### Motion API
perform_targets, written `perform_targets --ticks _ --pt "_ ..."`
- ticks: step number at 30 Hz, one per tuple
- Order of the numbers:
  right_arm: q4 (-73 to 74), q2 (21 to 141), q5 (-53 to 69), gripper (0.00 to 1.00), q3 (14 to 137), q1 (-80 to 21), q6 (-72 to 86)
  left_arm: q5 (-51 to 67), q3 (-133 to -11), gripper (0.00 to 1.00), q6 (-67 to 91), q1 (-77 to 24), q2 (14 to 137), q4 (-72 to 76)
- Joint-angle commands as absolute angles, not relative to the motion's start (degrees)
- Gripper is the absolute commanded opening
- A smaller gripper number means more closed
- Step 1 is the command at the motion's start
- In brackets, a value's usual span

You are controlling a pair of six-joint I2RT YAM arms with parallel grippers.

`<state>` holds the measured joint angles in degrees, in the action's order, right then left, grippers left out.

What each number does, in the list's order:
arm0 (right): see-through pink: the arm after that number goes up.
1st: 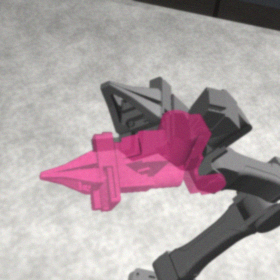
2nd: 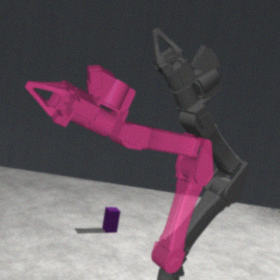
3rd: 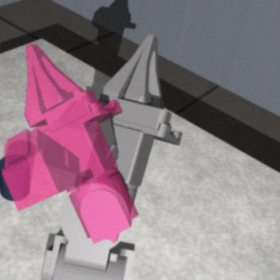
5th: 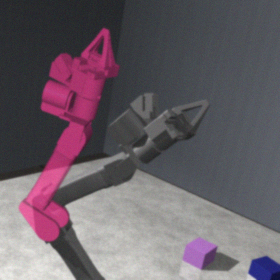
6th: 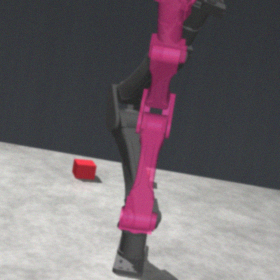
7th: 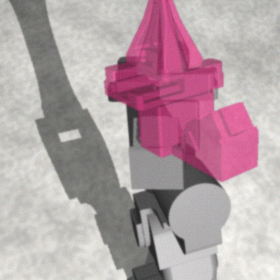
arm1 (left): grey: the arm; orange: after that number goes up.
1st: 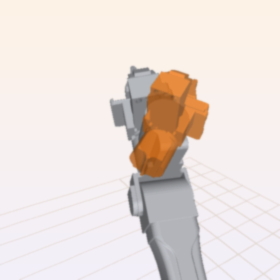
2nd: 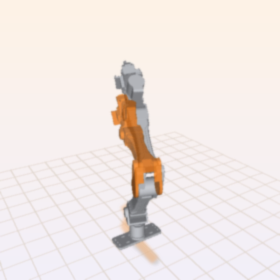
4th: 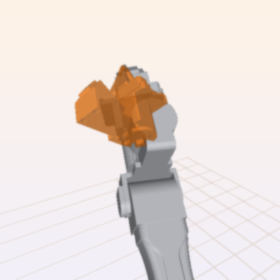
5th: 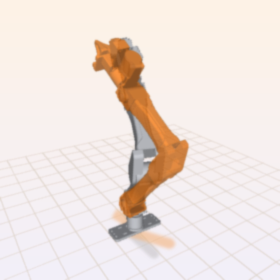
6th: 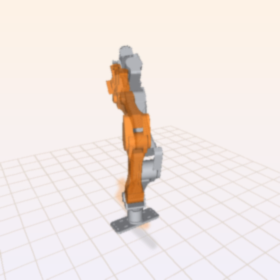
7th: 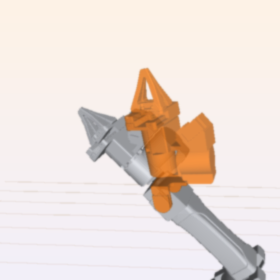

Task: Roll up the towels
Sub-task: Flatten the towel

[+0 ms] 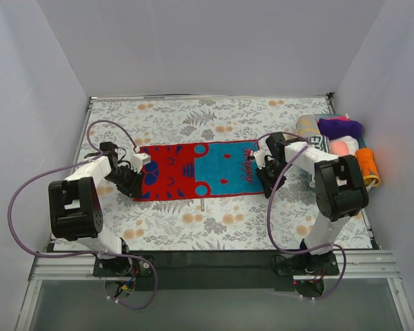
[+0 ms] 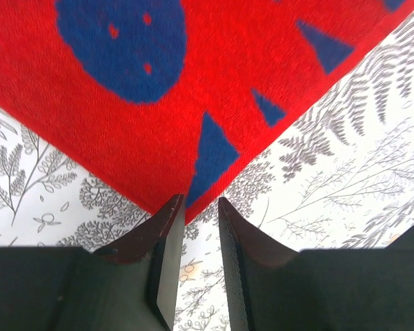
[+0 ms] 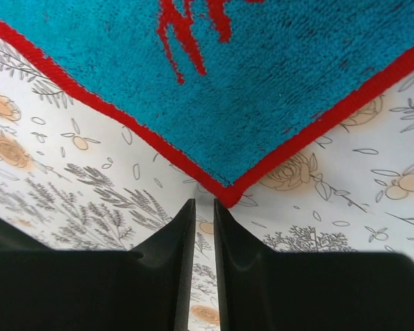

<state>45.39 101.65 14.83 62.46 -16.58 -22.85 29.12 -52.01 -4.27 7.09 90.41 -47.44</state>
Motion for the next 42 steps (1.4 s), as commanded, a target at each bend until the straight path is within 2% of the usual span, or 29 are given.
perform_targets --ticks 1,5,12,19,34,42 --pt "40.52 100.37 5.73 0.18 59.77 -16.96 -24.7 24.54 -51.07 0.24 -5.89 6.86 88.33 -46.14" --pt "41.48 99.32 6.76 0.15 59.68 -16.96 -24.43 21.45 -50.28 0.22 -7.2 6.94 88.6 -45.97" --pt "43.42 89.83 16.17 0.18 66.52 -17.05 -23.12 26.54 -56.68 0.23 -8.44 6.94 86.84 -50.88" --pt "42.89 97.2 16.96 0.18 72.95 -17.66 -20.83 28.3 -59.59 0.25 -7.21 6.94 89.12 -50.8" --pt "38.41 103.97 10.55 0.16 63.11 -18.98 -21.36 26.28 -53.09 0.25 -6.59 6.68 92.54 -46.32" --pt "37.09 104.24 8.44 0.14 59.42 -20.21 -20.74 18.04 -48.35 0.18 -7.47 6.68 92.2 -42.98"
